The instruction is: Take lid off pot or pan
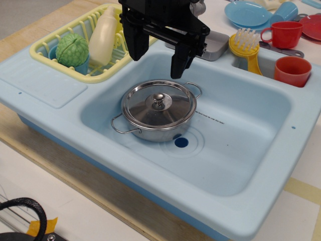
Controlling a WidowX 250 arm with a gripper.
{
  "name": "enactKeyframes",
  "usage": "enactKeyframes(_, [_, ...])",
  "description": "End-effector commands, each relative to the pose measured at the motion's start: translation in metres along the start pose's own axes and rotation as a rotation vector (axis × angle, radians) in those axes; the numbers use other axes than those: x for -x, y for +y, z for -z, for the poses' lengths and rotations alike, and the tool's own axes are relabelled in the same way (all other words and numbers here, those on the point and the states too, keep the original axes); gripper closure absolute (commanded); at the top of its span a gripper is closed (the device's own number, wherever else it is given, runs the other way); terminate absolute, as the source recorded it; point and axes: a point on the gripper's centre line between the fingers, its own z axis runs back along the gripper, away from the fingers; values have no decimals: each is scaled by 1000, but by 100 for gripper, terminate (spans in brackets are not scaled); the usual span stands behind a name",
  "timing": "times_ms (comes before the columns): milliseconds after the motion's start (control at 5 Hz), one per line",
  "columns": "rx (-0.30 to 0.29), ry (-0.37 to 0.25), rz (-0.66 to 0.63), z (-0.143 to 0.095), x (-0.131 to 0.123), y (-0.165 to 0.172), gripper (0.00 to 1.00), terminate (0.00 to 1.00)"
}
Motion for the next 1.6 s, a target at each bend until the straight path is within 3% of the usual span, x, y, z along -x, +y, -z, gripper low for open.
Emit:
enactKeyframes(0, [0,0,0,0,0,0,0,0])
enactKeyframes(400, [12,32,-23,21,-3,-7,0,0])
enactKeyframes(1400, [37,88,-55,41,6,-7,0,0])
